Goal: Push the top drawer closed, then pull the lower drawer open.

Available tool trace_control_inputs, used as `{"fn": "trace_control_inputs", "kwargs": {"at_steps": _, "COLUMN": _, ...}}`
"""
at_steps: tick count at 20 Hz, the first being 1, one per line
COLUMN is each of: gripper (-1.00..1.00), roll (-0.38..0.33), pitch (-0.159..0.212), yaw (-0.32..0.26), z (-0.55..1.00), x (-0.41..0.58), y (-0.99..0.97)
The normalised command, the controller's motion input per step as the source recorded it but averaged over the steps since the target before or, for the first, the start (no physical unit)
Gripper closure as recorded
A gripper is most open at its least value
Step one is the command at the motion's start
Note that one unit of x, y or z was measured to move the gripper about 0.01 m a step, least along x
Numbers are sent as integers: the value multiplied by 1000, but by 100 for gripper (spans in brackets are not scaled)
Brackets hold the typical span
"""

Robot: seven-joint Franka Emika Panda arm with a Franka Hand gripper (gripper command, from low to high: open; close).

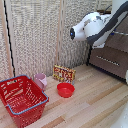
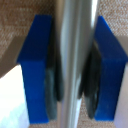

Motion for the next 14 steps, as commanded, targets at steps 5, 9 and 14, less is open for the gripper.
{"fn": "trace_control_inputs", "kwargs": {"at_steps": 5, "gripper": 100, "roll": -39, "pitch": 2, "yaw": 0, "z": 221, "x": -165, "y": -835}}
{"fn": "trace_control_inputs", "kwargs": {"at_steps": 9, "gripper": 100, "roll": -49, "pitch": 0, "yaw": 0, "z": 228, "x": -81, "y": -888}}
{"fn": "trace_control_inputs", "kwargs": {"at_steps": 14, "gripper": -100, "roll": -132, "pitch": 27, "yaw": 0, "z": 74, "x": 0, "y": -288}}
